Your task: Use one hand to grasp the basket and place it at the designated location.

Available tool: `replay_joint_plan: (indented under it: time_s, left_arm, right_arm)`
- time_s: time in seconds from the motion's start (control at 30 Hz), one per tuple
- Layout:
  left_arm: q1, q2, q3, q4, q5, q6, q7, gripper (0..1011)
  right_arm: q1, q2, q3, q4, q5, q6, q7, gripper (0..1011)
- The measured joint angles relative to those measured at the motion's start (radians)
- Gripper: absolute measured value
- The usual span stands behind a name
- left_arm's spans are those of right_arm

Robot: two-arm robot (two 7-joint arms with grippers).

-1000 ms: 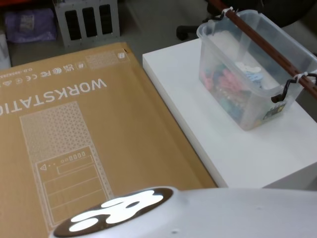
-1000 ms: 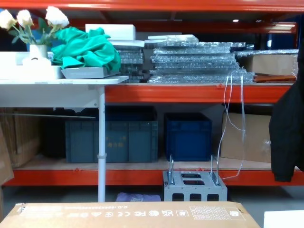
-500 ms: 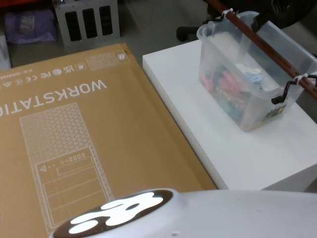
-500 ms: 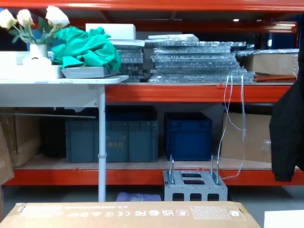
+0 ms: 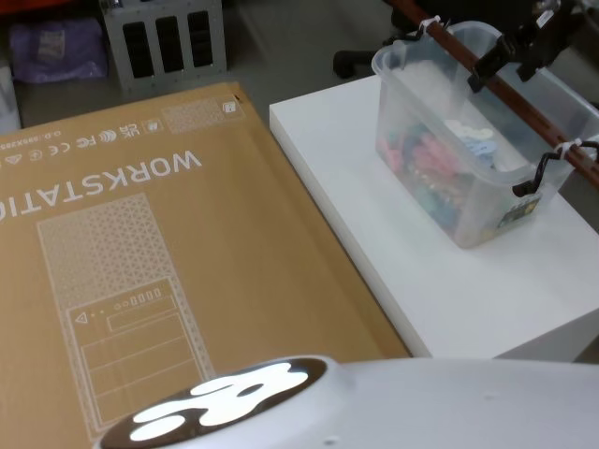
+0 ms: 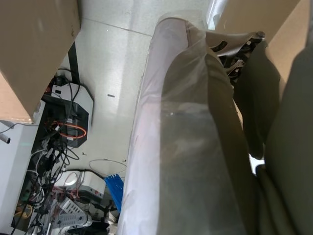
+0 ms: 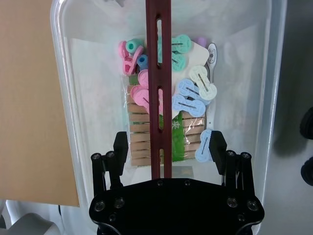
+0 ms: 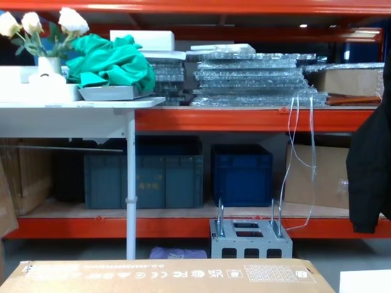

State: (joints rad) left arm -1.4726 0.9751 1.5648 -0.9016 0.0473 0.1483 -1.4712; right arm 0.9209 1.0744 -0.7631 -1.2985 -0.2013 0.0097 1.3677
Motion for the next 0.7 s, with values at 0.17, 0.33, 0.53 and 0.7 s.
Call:
replay_joint_plan:
  time_s: [0.17,0.33,0.53,0.7]
  left_arm:
    - [0.000,0.000,0.000,0.000,0.000,0.000,0.000,0]
    - [0.000,0.000,0.000,0.000,0.000,0.000,0.000,0]
    - [0.000,0.000,0.000,0.000,0.000,0.000,0.000,0]
    - [0.000,0.000,0.000,0.000,0.000,0.000,0.000,0]
  right_arm:
    - [0.005,-0.008,-0.020,0.005,-0.002,-0.006,0.001,1000]
    - [0.011,-0.014,-0.037,0.009,-0.004,-0.010,0.002,1000]
    - [0.021,-0.018,-0.055,0.014,-0.010,-0.008,0.008,1000]
    - [0.024,-0.019,-0.064,0.018,-0.009,-0.006,0.007,892]
